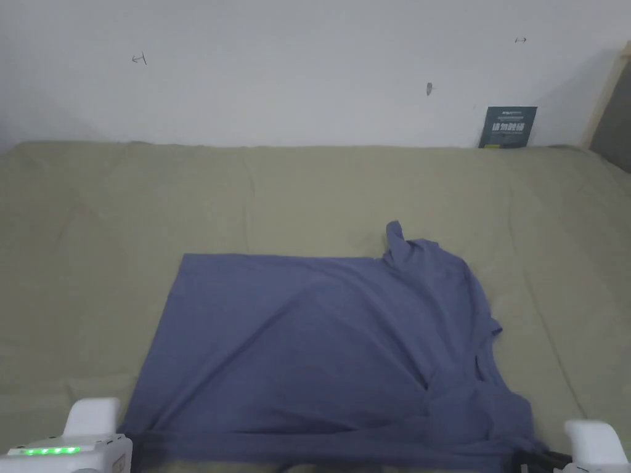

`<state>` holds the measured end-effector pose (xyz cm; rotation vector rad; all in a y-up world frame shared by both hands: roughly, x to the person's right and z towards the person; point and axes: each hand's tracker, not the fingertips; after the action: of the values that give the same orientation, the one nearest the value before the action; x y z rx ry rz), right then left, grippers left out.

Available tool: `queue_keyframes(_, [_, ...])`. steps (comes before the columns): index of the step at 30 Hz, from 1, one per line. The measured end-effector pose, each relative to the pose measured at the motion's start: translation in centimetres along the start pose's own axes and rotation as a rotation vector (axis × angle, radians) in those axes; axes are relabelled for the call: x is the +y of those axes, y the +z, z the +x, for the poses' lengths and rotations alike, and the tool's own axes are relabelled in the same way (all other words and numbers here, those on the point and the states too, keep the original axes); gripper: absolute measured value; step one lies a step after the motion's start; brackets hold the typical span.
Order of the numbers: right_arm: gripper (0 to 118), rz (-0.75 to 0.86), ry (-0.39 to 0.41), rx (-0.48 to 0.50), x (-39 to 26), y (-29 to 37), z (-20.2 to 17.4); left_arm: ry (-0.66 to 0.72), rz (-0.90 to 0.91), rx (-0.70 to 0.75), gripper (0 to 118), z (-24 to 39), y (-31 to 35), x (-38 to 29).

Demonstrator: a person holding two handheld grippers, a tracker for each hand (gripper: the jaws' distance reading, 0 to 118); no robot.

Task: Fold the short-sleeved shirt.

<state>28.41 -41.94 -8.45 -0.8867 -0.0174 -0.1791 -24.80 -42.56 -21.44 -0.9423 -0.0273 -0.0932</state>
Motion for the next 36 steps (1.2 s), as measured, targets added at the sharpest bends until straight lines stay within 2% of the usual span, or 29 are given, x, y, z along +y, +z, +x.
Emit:
queue_keyframes(4, [7,-0.046,0.043,-0.003,0.1,-1.2,0.0,0.012,-0.002,-0.005,6,-0.1,0.2,0.3])
queue_keyframes(5, [12,-0.051,0.034,-0.005,0.1,-1.2,-0.1,0.035,-0.001,-0.018,6,-0.4,0.3,0.4])
queue_keyframes(6, [27,-0.036,0.016,-0.012,0.0,-1.0,-0.1,0.050,-0.006,-0.039,9,-0.6,0.3,0.4])
queue_keyframes(7, [66,-0.032,0.008,-0.017,0.0,-0.8,0.0,0.049,-0.011,-0.058,35,-0.8,0.4,0.4])
queue_keyframes(8, [97,-0.032,0.003,-0.020,0.0,-0.4,0.0,0.041,-0.016,-0.049,74,-1.1,0.4,0.2])
queue_keyframes(9, [116,-0.020,-0.014,-0.024,0.0,0.2,0.0,0.031,-0.032,-0.047,106,-1.4,0.5,0.2])
queue_keyframes(10, [118,-0.006,-0.027,-0.021,-0.1,0.7,0.1,0.026,-0.039,-0.057,117,-1.8,0.8,0.1])
queue_keyframes(11, [118,0.031,-0.030,0.006,0.0,1.6,0.2,0.019,-0.015,-0.051,117,-2.2,1.7,-0.1])
queue_keyframes(13, [118,0.037,-0.030,-0.026,0.5,3.0,0.3,0.001,0.011,-0.014,117,-2.7,3.8,-0.1])
queue_keyframes(16, [118,0.078,-0.024,-0.041,0.8,5.0,0.4,0.074,0.033,-0.024,117,-4.9,6.9,-0.2])
queue_keyframes(17, [118,0.068,-0.013,-0.041,1.2,5.4,0.1,0.101,0.022,-0.048,115,-5.8,7.9,-0.2])
queue_keyframes(18, [111,0.059,-0.003,-0.048,1.3,5.7,0.0,0.141,0.052,-0.072,107,-6.6,8.9,-0.4])
queue_keyframes(19, [82,0.051,0.010,-0.050,1.2,5.9,-0.2,0.169,0.078,-0.109,69,-7.3,9.6,-0.7])
queue_keyframes(20, [43,0.065,0.014,-0.050,1.0,6.3,-0.3,0.188,0.083,-0.144,13,-7.9,9.9,-0.7])
queue_keyframes(21, [28,0.081,0.021,-0.055,1.1,6.6,-1.1,0.180,0.066,-0.131,0,-8.2,10.1,-0.8])
queue_keyframes(22, [14,0.081,0.025,-0.071,1.0,6.6,-1.3,0.180,0.063,-0.119,0,-8.3,9.8,-1.0])
queue_keyframes(23, [14,0.082,0.031,-0.123,0.8,6.4,-1.4,0.184,0.083,-0.101,0,-8.3,9.8,-1.0])
queue_keyframes(24, [0,0.115,0.014,-0.114,0.6,6.5,-1.8,0.128,0.041,-0.100,0,-8.2,9.4,-0.9])
queue_keyframes(26, [0,0.065,-0.044,-0.043,0.6,6.3,-2.0,0.124,0.037,-0.121,0,-8.1,8.8,-1.0])
queue_keyframes(28, [0,0.085,-0.054,-0.067,0.2,6.1,-2.4,0.114,0.019,-0.172,0,-7.5,7.8,-1.0])
queue_keyframes(29, [0,0.077,-0.054,-0.066,0.5,6.0,-2.2,0.114,0.020,-0.199,3,-7.3,7.2,-0.8])
queue_keyframes(30, [0,0.070,-0.057,-0.069,0.4,6.0,-2.3,0.106,0.021,-0.186,29,-6.9,6.7,-0.6])
queue_keyframes(31, [0,0.065,-0.056,-0.069,0.3,6.0,-2.5,0.100,0.020,-0.186,98,-6.5,6.1,-0.4])
queue_keyframes(32, [0,0.061,-0.055,-0.069,0.2,6.1,-2.6,0.082,-0.029,-0.197,118,-6.0,4.9,-0.5])
queue_keyframes(33, [0,0.060,-0.056,-0.070,0.3,6.1,-2.1,0.047,0.097,-0.209,117,-5.9,4.6,0.2])
queue_keyframes(34, [0,0.058,-0.057,-0.070,0.2,6.1,-2.1,0.068,0.008,-0.213,117,-5.6,3.8,0.1])
queue_keyframes(36, [0,0.057,-0.062,-0.067,0.2,6.2,-2.3,0.033,-0.020,-0.186,117,-4.8,2.6,0.3])
